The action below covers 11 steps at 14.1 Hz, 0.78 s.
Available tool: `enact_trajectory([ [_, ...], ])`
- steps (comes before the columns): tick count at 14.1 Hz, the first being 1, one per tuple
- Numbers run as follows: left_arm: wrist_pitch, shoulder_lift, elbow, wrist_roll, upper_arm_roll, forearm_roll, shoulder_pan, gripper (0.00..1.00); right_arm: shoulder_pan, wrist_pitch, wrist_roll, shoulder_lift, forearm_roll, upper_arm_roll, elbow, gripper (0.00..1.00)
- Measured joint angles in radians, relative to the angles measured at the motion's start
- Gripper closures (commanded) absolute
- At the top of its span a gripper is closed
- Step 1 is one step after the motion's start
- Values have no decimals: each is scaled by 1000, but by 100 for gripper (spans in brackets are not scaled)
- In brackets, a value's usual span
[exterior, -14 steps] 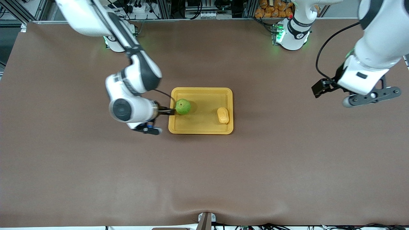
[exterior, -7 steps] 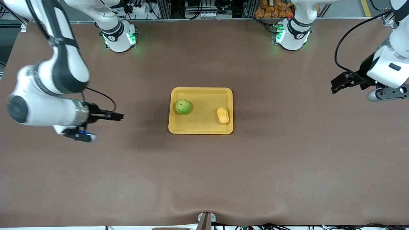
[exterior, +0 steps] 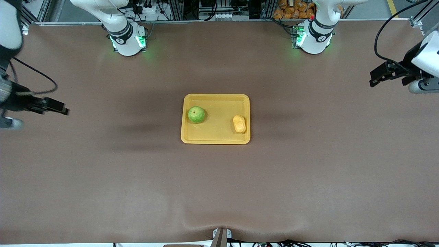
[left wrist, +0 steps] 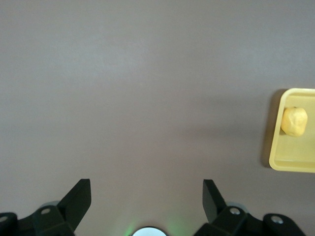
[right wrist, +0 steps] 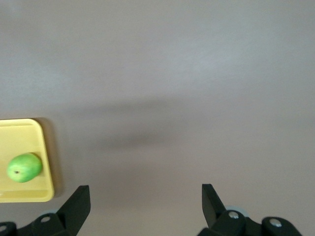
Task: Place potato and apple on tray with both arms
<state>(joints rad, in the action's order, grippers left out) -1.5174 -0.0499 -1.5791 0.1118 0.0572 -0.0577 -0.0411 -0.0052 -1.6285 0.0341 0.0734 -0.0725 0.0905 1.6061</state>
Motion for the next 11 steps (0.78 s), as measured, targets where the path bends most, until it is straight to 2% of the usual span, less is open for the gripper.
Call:
enact_trajectory([
  [4, 3, -69, -57, 0, -3, 9, 0, 0, -7, 80, 10, -94, 23, -2, 1, 0],
  [11, 28, -88, -61, -29, -3, 10, 0, 0, -19, 161, -5, -120, 26, -24, 1, 0],
])
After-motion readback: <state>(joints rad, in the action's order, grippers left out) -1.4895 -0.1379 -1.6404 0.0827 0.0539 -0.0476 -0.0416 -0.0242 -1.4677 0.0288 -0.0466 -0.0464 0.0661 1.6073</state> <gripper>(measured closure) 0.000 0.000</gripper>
